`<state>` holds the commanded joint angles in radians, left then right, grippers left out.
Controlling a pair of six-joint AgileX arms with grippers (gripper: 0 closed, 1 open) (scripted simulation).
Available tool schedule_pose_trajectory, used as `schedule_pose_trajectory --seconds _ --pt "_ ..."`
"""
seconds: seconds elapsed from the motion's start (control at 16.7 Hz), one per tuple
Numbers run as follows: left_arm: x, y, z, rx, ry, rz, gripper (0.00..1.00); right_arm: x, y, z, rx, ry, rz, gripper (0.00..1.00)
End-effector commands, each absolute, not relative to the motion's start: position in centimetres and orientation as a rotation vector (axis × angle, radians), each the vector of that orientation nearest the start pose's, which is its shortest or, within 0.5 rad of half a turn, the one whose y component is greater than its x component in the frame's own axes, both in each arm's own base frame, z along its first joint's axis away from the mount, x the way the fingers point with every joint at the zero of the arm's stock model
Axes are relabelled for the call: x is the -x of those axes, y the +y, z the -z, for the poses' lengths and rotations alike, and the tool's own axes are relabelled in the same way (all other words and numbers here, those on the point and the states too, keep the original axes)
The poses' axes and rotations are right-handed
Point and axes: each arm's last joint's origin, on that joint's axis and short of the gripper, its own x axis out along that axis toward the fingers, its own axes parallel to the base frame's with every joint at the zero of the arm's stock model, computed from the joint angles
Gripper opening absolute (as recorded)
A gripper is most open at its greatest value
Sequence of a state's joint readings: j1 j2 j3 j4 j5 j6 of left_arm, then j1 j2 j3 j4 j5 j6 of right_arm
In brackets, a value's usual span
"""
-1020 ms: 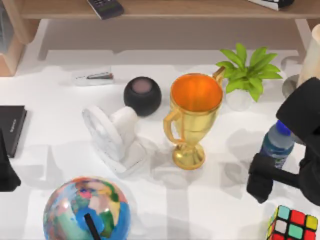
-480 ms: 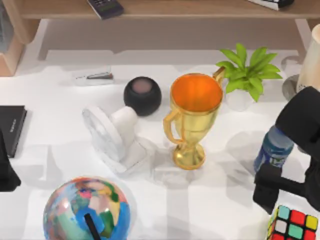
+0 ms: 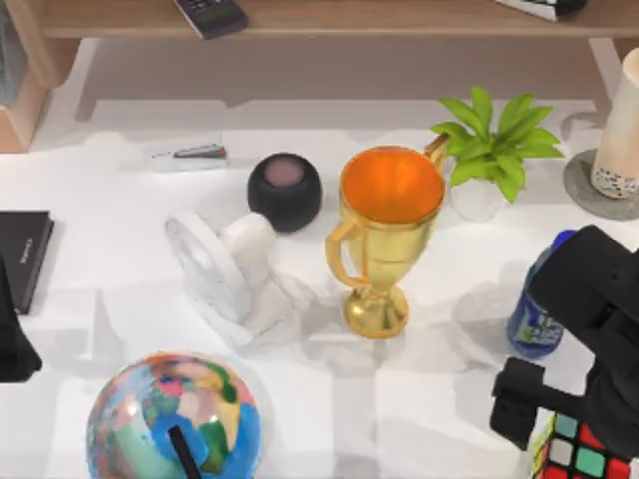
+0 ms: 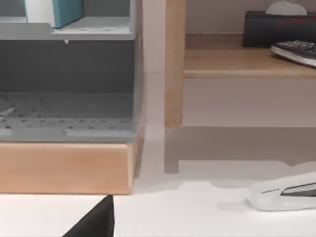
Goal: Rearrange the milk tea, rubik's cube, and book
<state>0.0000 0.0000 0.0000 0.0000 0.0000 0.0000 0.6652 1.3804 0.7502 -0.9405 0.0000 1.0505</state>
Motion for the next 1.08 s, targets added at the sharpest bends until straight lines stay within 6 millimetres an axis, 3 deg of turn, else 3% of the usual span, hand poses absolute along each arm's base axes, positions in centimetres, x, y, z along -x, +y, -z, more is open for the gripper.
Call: schedule_pose_trajectory --seconds 0.36,1.08 --pt "-10.57 -0.12 -16.0 0.0 0.0 0.0 1.0 -16.33 12.88 -15.38 -0.305 1.549 0.304 1.0" --pt "-10.57 -0.12 -16.0 0.0 0.0 0.0 1.0 -16.33 12.88 -15.38 -0.305 1.549 0.304 0.1"
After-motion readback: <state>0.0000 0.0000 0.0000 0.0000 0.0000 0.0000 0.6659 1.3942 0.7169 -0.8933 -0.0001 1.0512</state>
